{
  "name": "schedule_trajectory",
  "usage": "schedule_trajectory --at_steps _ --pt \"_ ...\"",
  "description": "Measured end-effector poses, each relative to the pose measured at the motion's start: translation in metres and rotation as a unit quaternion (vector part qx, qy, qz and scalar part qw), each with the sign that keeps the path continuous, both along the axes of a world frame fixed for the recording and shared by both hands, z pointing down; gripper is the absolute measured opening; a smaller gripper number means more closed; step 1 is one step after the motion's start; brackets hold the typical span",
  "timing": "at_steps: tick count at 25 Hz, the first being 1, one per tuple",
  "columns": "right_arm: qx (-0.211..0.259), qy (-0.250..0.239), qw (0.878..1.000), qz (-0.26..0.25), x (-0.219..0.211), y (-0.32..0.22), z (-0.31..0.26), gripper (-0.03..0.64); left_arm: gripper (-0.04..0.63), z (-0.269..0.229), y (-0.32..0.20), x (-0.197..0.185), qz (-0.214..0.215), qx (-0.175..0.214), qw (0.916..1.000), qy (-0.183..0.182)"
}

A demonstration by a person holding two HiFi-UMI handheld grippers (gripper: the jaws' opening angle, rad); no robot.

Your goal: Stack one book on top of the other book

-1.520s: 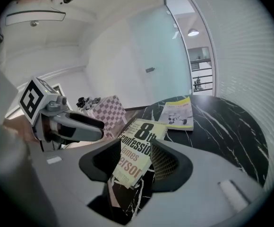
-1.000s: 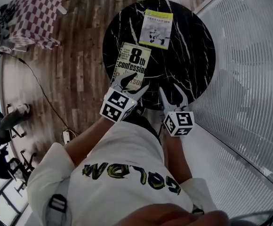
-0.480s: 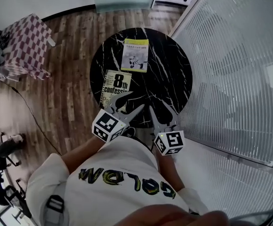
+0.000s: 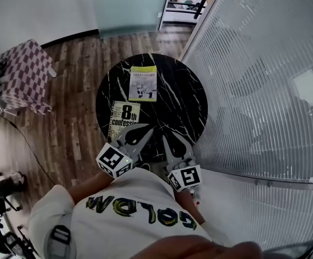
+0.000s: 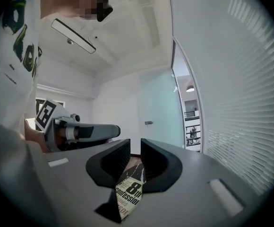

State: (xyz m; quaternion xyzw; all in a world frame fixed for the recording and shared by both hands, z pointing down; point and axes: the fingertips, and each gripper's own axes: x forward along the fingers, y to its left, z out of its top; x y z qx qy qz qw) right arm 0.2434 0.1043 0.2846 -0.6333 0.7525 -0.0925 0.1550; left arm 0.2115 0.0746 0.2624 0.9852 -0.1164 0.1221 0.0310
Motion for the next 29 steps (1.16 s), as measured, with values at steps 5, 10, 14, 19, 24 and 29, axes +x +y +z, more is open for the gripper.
schedule_trajectory --at_steps 5,10,14,19,24,29 --pt "0.013 0.009 1.0 0.013 0.006 0.004 -0.009 0.013 0.002 -0.01 -0.001 0.002 0.008 0.026 0.9995 0.013" --pt "0.015 0.012 1.0 0.012 0.012 0.001 -0.009 0.005 0.003 -0.008 -0.003 0.006 0.012 0.023 0.9996 0.009" --pt "0.019 0.015 1.0 0.011 0.015 0.0 -0.013 0.005 0.003 -0.007 -0.003 0.008 0.009 0.009 0.9998 0.014" --pt "0.018 0.008 1.0 0.017 0.02 -0.004 -0.013 0.005 0.003 -0.004 -0.005 0.01 0.005 0.001 0.9999 0.016" --pt "0.014 0.002 1.0 0.018 0.023 -0.007 -0.012 0.005 0.003 -0.002 -0.007 0.011 0.003 -0.005 0.9999 0.012" --pt "0.017 0.004 1.0 0.015 0.025 -0.009 -0.014 0.005 0.003 0.001 -0.009 0.014 0.002 -0.007 0.9999 0.009"
